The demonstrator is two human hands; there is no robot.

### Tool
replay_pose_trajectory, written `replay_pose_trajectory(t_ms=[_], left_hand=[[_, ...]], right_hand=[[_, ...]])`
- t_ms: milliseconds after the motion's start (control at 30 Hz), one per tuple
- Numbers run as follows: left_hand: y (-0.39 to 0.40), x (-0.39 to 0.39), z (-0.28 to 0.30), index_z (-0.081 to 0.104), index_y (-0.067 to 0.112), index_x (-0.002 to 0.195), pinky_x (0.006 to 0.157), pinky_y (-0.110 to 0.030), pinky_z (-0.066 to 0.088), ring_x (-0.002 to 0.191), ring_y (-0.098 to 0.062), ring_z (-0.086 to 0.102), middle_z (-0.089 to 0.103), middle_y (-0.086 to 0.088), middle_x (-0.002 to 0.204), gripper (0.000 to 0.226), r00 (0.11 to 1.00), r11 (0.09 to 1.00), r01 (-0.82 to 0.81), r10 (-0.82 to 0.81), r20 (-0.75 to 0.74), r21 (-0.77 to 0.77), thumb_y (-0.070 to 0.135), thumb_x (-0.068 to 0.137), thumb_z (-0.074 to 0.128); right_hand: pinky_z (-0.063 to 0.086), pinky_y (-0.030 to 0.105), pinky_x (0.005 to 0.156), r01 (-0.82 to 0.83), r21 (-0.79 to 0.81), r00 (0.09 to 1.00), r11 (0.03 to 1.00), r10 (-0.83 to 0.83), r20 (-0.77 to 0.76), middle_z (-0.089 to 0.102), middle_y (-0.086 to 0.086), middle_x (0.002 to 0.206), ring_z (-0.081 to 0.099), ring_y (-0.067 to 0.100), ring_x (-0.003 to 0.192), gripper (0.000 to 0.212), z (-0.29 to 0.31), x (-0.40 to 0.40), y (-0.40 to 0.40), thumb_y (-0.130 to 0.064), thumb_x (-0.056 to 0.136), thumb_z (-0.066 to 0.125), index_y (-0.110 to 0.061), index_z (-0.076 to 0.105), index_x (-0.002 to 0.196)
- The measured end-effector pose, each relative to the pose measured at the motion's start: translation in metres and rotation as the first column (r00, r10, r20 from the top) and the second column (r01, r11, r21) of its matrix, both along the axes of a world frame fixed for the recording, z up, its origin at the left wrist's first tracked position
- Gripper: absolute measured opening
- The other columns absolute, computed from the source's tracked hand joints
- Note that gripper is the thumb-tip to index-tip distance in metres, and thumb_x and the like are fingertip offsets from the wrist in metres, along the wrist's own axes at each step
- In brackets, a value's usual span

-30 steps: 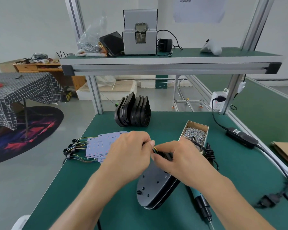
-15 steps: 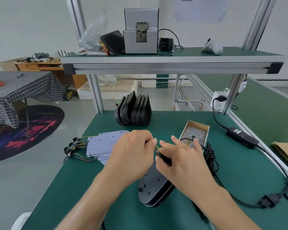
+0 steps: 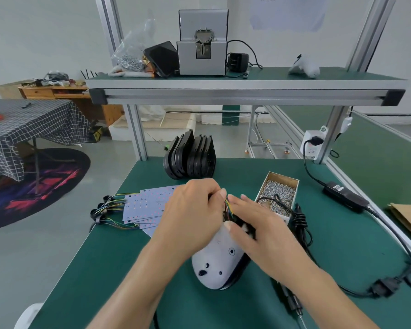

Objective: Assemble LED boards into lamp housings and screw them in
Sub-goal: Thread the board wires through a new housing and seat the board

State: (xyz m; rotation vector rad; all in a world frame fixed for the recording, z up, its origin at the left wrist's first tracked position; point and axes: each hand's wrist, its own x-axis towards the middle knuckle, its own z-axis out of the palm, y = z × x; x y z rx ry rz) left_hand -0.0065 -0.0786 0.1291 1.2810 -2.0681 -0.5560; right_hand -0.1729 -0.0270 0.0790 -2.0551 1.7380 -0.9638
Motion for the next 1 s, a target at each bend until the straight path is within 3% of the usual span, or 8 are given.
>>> replay_pose_trajectory(t_ms=[67,167,300,467,600,800,933,1000], left_hand=[[-0.003,0.002,0.001,0.063,0.012,0.075,0.053,-0.032,0.033,0.054,-0.016,0.036,0.048,0.01,0.054,0.032,0.999,1.0,0.001,-0.001,-0.042,-0.015,0.028,0.102,0.055],[-0.004,0.003,-0.001,0.062,0.009,0.075,0.046,-0.023,0.029,0.05,-0.013,0.036,0.048,0.006,0.054,0.033,0.997,0.999,0.035,-0.033,-0.076,0.023,0.025,0.103,0.055],[-0.004,0.004,-0.007,0.063,0.014,0.075,0.046,-0.022,0.026,0.05,-0.011,0.039,0.053,0.007,0.055,0.031,0.997,0.998,0.027,-0.023,-0.069,0.059,0.026,0.102,0.054],[-0.003,0.005,-0.008,0.061,0.011,0.073,0.049,-0.025,0.025,0.052,-0.011,0.038,0.046,0.01,0.052,0.034,0.995,0.998,0.026,-0.021,-0.092,0.051,0.024,0.103,0.055],[-0.002,0.009,-0.008,0.061,0.009,0.072,0.048,-0.021,0.03,0.05,-0.01,0.037,0.043,0.014,0.048,0.035,0.993,0.998,0.028,-0.022,-0.113,0.059,0.023,0.103,0.055],[0.0,0.013,-0.01,0.065,0.011,0.073,0.04,-0.014,0.028,0.039,-0.004,0.041,0.044,0.018,0.04,0.033,0.989,0.994,0.033,-0.018,-0.15,0.103,0.02,0.104,0.056],[0.003,0.012,-0.013,0.064,0.012,0.071,0.04,-0.014,0.03,0.037,-0.004,0.041,0.046,0.018,0.041,0.035,0.989,0.99,0.049,-0.029,-0.147,0.129,0.02,0.104,0.056],[0.004,0.011,-0.015,0.064,0.013,0.071,0.04,-0.014,0.03,0.037,-0.004,0.04,0.046,0.017,0.041,0.035,0.988,0.99,0.053,-0.032,-0.154,0.131,0.021,0.104,0.056]], right_hand=[[0.026,0.017,0.121,-0.072,-0.008,0.968,0.997,0.072,0.242,0.051,-0.038,0.143,0.033,-0.016,0.143,0.045,0.001,-0.003,0.0,-0.022,0.102,0.064,-0.057,0.061,0.129],[0.038,0.024,0.109,-0.119,0.062,0.943,0.991,0.093,0.32,0.061,-0.019,0.143,0.048,-0.009,0.131,0.041,0.002,-0.002,-0.005,-0.011,0.1,0.06,-0.039,0.072,0.128],[0.047,0.017,0.083,-0.127,0.126,0.908,0.984,0.064,0.413,0.064,-0.017,0.138,0.06,-0.002,0.094,0.045,0.005,0.002,-0.012,0.0,0.095,0.057,-0.035,0.078,0.115],[0.049,0.031,0.108,-0.157,0.168,0.849,0.973,0.046,0.526,0.068,-0.019,0.132,0.059,0.003,0.127,0.043,0.0,0.005,-0.016,0.003,0.097,0.056,-0.028,0.081,0.112],[0.048,0.034,0.107,-0.161,0.194,0.831,0.968,0.027,0.556,0.068,-0.006,0.133,0.059,0.009,0.123,0.037,-0.003,0.008,-0.016,-0.001,0.098,0.059,-0.028,0.082,0.108],[0.047,0.035,0.109,-0.138,0.217,0.898,0.966,0.03,0.439,0.062,-0.014,0.143,0.043,-0.003,0.142,0.036,0.002,0.01,-0.015,-0.009,0.095,0.059,-0.036,0.083,0.094],[0.032,0.008,0.104,-0.113,0.229,0.924,0.967,0.017,0.381,0.073,-0.02,0.117,0.028,-0.024,0.138,0.031,0.001,0.007,-0.012,-0.014,0.092,0.06,-0.034,0.083,0.09],[0.026,-0.004,0.092,-0.099,0.228,0.935,0.969,0.012,0.355,0.074,-0.005,0.114,0.026,-0.033,0.131,0.023,-0.002,0.006,-0.011,-0.022,0.09,0.059,-0.023,0.082,0.089]])
